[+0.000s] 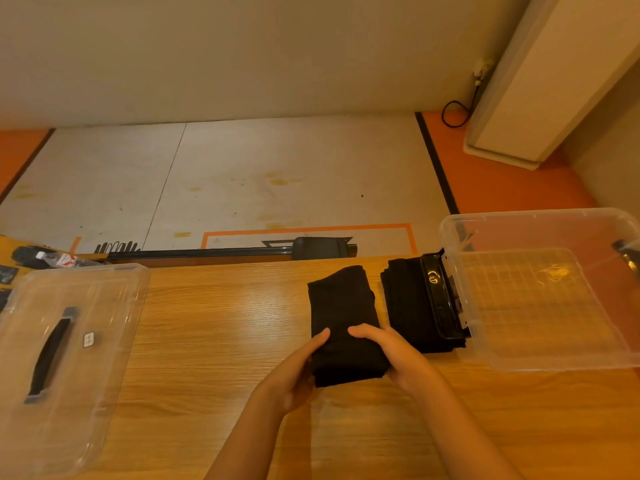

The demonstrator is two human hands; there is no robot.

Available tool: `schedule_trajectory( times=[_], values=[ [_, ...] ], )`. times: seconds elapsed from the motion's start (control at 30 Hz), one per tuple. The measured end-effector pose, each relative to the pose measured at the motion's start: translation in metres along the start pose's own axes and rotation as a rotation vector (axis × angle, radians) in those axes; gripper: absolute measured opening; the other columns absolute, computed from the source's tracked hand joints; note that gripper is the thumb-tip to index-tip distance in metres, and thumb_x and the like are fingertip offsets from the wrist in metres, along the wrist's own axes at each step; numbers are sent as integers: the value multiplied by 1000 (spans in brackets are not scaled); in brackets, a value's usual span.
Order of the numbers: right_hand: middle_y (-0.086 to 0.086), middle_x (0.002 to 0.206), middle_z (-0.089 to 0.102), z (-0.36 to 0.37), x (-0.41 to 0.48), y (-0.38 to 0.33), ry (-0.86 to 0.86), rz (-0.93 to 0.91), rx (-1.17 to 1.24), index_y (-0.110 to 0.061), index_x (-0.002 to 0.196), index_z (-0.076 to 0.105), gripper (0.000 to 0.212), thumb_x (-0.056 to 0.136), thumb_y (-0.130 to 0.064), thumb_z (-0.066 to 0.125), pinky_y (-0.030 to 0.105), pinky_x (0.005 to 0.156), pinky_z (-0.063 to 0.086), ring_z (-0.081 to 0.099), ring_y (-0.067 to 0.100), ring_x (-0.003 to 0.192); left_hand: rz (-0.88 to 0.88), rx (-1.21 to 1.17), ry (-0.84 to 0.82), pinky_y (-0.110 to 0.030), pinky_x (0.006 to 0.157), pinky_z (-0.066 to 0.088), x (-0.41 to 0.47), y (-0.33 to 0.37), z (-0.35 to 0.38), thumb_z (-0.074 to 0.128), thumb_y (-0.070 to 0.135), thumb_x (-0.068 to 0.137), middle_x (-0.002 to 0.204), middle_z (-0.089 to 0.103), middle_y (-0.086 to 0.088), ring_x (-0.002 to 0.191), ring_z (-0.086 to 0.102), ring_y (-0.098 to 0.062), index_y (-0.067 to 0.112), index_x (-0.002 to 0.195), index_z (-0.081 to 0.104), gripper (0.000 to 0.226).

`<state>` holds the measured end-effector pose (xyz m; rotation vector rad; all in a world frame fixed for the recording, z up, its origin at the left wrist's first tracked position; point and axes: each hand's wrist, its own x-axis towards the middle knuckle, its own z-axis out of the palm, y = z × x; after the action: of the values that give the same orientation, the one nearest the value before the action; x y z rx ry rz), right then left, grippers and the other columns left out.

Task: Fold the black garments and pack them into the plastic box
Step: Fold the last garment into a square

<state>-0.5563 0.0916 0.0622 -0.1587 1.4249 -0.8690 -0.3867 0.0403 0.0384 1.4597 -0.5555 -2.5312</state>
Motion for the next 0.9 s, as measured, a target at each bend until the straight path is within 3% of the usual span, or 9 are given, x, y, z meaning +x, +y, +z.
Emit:
schedule_trajectory(
  times=[0.13,0.2,0.27,0.33,0.5,0.57,0.7,0.83,0.9],
  values=[
    [11,115,63,11,-26,-10,-33,-80,69,-16,122,55,70,59,-27,83,31,72,55,62,27,104,-45,-160,-136,-47,98,47,-15,12,3,76,36,74,124,62,-23,117,57,-39,7,126,61,61],
    [13,114,64,12,-36,-13,-48,-94,125,-15,118,58,64,60,-25,84,33,74,55,63,28,104,-15,-201,-220,-48,90,52,-21,20,7,86,35,63,125,61,-24,115,59,-42,6,124,64,71],
    [12,109,67,11,-46,-17,-60,-116,169,-13,112,61,52,65,-23,78,34,77,54,64,27,102,51,-172,-255,-46,86,55,-25,27,10,81,38,69,126,61,-22,114,60,-38,8,129,59,71],
    [9,104,69,10,-55,-20,-56,-152,173,-13,110,63,45,68,-20,75,30,74,54,66,24,97,145,-92,-296,-44,94,52,-27,34,12,81,42,69,131,58,-18,120,57,-34,11,137,49,81],
    [5,111,68,7,-69,-22,-1,-237,86,-21,117,60,55,67,-26,80,32,80,55,66,23,103,224,88,-344,-37,88,54,-29,51,23,90,46,53,133,59,-12,121,57,-28,14,140,44,103],
    [5,115,66,6,-74,-24,26,-256,57,-22,120,58,55,70,-26,80,32,82,55,65,22,104,261,145,-325,-37,86,55,-28,59,31,91,47,48,129,62,-8,117,61,-26,18,137,46,104],
    [4,116,66,-2,-82,-27,87,-290,14,-23,121,56,75,53,-38,84,30,79,56,65,21,103,354,283,-289,-37,86,55,-25,75,56,86,36,57,125,63,-4,109,65,-22,23,136,45,90],
    [2,115,68,-23,-92,-34,120,-346,61,-26,125,56,74,58,-39,84,34,82,57,66,22,104,385,376,-314,-38,86,56,-18,85,90,87,37,57,127,61,-4,108,65,-22,24,137,42,92],
    [2,114,69,-41,-98,-40,115,-369,84,-27,125,56,63,68,-34,83,36,82,57,67,22,102,373,393,-327,-42,89,55,-13,89,112,84,34,61,128,60,-3,109,65,-23,27,137,42,87]
  ],
)
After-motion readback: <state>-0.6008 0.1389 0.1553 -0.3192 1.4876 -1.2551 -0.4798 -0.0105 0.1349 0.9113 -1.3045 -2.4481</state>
